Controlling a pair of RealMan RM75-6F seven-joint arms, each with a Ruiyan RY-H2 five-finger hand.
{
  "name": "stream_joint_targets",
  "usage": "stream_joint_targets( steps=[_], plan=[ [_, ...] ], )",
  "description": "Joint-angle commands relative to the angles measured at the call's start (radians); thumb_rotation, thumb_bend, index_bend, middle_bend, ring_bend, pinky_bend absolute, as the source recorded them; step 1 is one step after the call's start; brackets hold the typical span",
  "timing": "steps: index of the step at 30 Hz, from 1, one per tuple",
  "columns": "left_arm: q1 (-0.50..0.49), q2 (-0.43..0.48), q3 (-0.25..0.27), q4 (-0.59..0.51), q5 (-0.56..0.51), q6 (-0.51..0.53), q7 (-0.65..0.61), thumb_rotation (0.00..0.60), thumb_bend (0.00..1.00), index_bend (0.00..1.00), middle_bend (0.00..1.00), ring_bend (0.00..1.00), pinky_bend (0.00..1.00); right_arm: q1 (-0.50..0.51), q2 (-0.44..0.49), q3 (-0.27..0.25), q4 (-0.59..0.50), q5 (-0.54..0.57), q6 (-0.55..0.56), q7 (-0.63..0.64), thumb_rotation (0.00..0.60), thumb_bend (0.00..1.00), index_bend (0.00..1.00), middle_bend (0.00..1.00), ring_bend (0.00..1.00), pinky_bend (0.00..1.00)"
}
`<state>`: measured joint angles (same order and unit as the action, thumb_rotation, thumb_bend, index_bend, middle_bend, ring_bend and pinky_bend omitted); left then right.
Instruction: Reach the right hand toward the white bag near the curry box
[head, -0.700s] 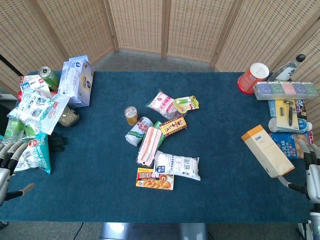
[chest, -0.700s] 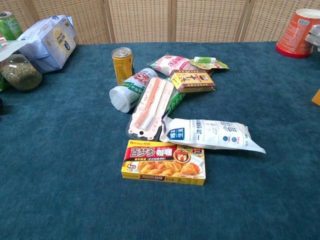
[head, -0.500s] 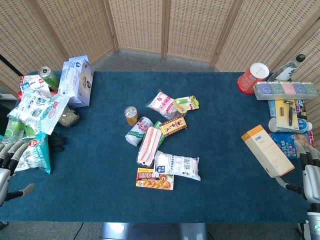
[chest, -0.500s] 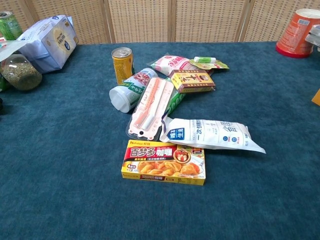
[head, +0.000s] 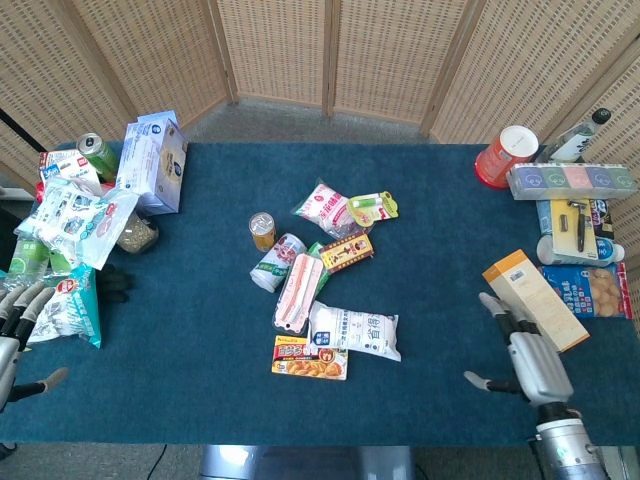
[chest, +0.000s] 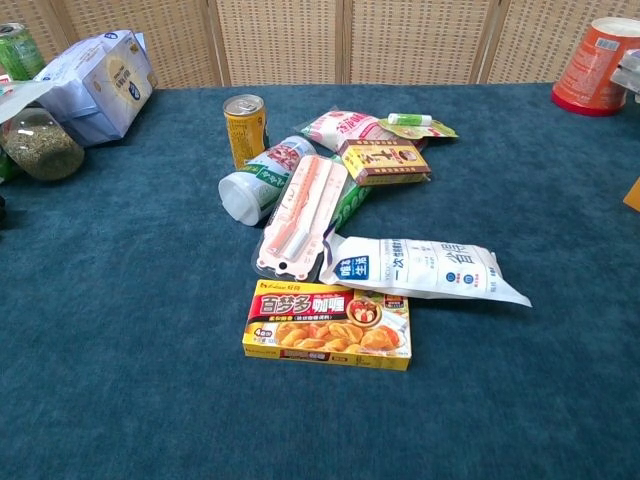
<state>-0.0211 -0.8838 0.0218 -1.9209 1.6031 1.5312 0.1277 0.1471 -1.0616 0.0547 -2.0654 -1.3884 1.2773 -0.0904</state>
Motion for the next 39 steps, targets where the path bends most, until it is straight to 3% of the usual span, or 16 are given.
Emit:
stream_joint_targets(
  steps=[1,7,15,23,28,39],
  plan=[
    [-0.001,0.000,-0.002,0.003,-0.007,-0.004,-0.004,0.600,0.00,0.00,0.00,0.00,0.00,0.079,-0.054,0.006,-0.079,0.074,-0.088,-0.153,0.600,0.00,0.00,0.00,0.00,0.00],
    [-0.006,0.002,-0.007,0.009,-0.024,-0.012,-0.016,0.600,0.00,0.00,0.00,0.00,0.00,0.169,-0.184,0.047,-0.076,0.200,-0.131,-0.308,0.600,0.00,0.00,0.00,0.00,0.00],
    [-0.001,0.010,-0.014,0.012,-0.032,0.002,-0.034,0.600,0.00,0.00,0.00,0.00,0.00,0.279,-0.377,0.090,0.050,0.320,-0.162,-0.414,0.600,0.00,0.00,0.00,0.00,0.00],
    [-0.005,0.007,-0.021,0.018,-0.055,-0.008,-0.036,0.600,0.00,0.00,0.00,0.00,0.00,0.357,-0.485,0.121,0.184,0.382,-0.210,-0.395,0.600,0.00,0.00,0.00,0.00,0.00],
    [-0.009,0.003,-0.024,0.023,-0.069,-0.018,-0.032,0.600,0.00,0.00,0.00,0.00,0.00,0.391,-0.499,0.143,0.245,0.426,-0.250,-0.359,0.600,0.00,0.00,0.00,0.00,0.00],
    [-0.019,-0.010,-0.028,0.028,-0.094,-0.040,-0.013,0.600,0.00,0.00,0.00,0.00,0.00,0.424,-0.545,0.131,0.374,0.404,-0.306,-0.240,0.600,0.00,0.00,0.00,0.00,0.00]
  ],
)
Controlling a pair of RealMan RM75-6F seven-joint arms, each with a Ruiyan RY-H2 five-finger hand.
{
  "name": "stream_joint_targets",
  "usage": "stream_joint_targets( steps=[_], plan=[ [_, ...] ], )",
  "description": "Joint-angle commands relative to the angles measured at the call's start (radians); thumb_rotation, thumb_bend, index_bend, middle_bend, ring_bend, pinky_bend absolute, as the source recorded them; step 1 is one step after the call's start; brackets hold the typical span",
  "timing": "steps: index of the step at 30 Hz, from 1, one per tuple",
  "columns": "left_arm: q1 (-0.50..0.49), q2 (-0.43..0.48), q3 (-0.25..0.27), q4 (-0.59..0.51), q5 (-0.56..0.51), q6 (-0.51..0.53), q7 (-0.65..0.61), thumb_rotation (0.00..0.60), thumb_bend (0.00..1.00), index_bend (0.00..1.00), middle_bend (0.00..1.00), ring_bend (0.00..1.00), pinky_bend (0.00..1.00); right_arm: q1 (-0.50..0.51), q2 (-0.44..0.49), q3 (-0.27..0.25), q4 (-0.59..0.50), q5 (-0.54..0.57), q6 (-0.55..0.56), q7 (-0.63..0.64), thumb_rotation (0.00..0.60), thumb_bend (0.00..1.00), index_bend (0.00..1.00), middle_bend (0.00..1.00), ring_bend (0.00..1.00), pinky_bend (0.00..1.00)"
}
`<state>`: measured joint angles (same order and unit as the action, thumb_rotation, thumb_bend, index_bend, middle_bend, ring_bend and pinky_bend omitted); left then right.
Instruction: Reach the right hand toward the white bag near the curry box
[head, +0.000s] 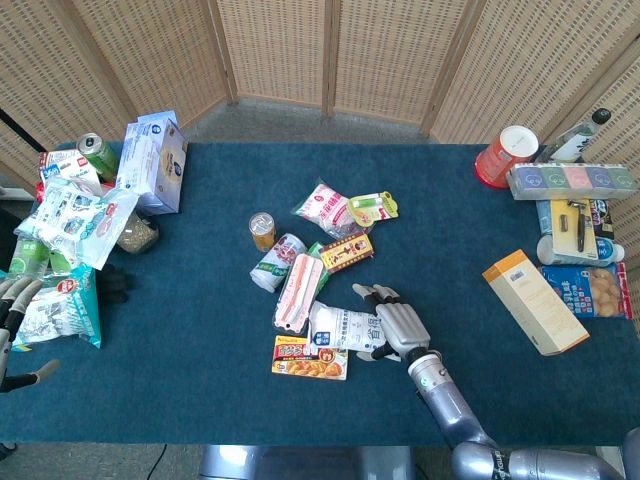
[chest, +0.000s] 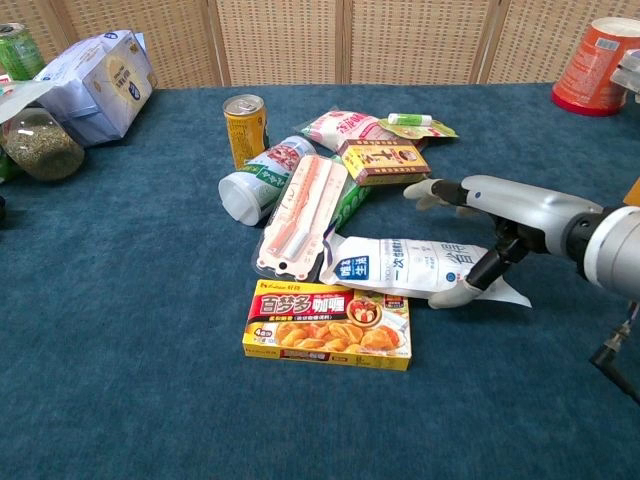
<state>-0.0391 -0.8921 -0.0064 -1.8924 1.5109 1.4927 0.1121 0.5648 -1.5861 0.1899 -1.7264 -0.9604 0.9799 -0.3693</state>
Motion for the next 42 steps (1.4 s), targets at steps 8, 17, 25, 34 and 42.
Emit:
stream_joint_targets(
  steps=[8,17,25,34,42],
  plan=[
    [-0.003,-0.007,0.000,0.000,-0.008,-0.008,0.011,0.600,0.00,0.00,0.00,0.00,0.00,0.000,-0.067,-0.018,0.148,-0.133,-0.010,0.180,0.600,0.11,0.05,0.17,0.26,0.38],
    [-0.006,-0.012,0.000,0.000,-0.014,-0.013,0.022,0.600,0.00,0.00,0.00,0.00,0.00,-0.022,-0.065,-0.025,0.173,-0.194,0.044,0.230,0.600,0.28,0.45,0.68,0.74,0.77],
    [-0.006,-0.010,0.001,-0.001,-0.009,-0.011,0.017,0.600,0.00,0.00,0.00,0.00,0.00,-0.056,0.054,-0.002,0.024,-0.232,0.148,0.179,0.600,0.29,0.46,0.69,0.75,0.78],
    [-0.003,-0.004,0.010,-0.007,0.013,-0.007,0.006,0.600,0.00,0.00,0.00,0.00,0.00,-0.066,0.242,0.075,-0.211,-0.254,0.240,0.072,0.600,0.29,0.46,0.69,0.75,0.78],
    [-0.002,-0.004,0.013,-0.010,0.021,-0.005,0.007,0.600,0.00,0.00,0.00,0.00,0.00,-0.046,0.315,0.113,-0.297,-0.219,0.246,0.029,0.600,0.29,0.46,0.69,0.75,0.78]
  ],
)
